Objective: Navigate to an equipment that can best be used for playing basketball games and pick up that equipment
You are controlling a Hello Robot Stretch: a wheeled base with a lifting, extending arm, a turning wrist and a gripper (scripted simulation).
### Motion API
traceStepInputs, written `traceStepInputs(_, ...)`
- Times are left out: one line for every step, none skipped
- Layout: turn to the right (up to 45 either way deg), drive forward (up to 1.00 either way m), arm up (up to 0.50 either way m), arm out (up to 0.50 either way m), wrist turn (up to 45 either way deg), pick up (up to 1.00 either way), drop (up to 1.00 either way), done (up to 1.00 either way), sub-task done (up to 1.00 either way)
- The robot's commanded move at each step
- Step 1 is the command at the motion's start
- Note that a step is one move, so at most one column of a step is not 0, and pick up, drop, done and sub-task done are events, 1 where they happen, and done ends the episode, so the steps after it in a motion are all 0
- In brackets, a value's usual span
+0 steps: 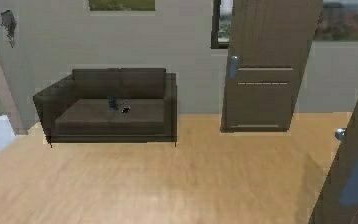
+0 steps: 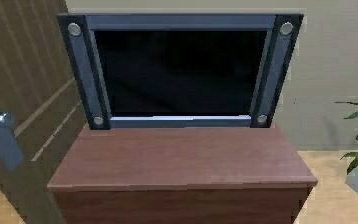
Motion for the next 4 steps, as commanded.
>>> traceStepInputs(0.0,1.00,0.00,0.00,0.0,0.00,0.00,0.00,0.00)
traceStepInputs(42.0,0.00,0.00,0.00,0.0,0.00,0.00,0.00,0.00)
traceStepInputs(0.0,0.45,0.00,0.00,0.0,0.00,0.00,0.00,0.00)
traceStepInputs(45.0,0.00,0.00,0.00,0.0,0.00,0.00,0.00,0.00)
